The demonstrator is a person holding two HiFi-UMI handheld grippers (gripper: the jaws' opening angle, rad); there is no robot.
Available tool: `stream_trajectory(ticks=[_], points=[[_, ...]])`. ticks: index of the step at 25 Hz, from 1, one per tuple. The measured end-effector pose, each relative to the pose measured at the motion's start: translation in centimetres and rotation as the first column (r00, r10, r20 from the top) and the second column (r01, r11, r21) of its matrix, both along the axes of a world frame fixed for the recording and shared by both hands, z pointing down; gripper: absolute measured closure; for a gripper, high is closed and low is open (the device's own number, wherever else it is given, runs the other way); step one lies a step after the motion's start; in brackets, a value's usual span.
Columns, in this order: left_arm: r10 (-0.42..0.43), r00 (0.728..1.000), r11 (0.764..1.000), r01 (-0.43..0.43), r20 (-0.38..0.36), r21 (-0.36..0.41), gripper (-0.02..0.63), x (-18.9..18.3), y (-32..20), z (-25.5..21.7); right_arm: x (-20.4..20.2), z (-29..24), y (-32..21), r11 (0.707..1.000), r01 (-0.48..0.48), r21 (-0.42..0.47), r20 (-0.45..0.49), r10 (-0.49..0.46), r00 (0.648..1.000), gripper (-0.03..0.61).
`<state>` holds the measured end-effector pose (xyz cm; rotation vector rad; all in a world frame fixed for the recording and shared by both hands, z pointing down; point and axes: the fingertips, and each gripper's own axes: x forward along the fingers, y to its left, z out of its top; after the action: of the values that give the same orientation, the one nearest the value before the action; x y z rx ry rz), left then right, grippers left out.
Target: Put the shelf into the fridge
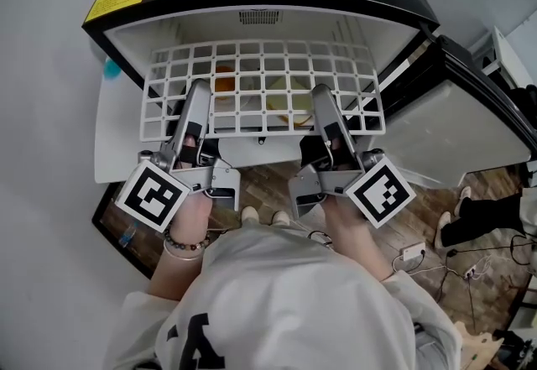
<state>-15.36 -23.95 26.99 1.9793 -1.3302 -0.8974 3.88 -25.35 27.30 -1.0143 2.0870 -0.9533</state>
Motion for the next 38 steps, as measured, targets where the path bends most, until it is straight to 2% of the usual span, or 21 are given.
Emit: stream_trajectory(ticks=[23, 38], points=[[0.019, 1.000, 1.000, -0.019, 0.002, 0.010, 0.463, -0.1, -1.4, -0.3, -0.1, -0.1, -1.4, 1.000, -0.028, -0.007, 0.033, 0.028, 0.999, 0.468], [0.019, 1.000, 1.000, -0.019, 0.008, 0.020, 0.462, -0.1, -1.8, -0.4, -0.3, -0.4, -2.7, 0.999, -0.036, 0.012, 0.016, 0.035, 0.999, 0.469]])
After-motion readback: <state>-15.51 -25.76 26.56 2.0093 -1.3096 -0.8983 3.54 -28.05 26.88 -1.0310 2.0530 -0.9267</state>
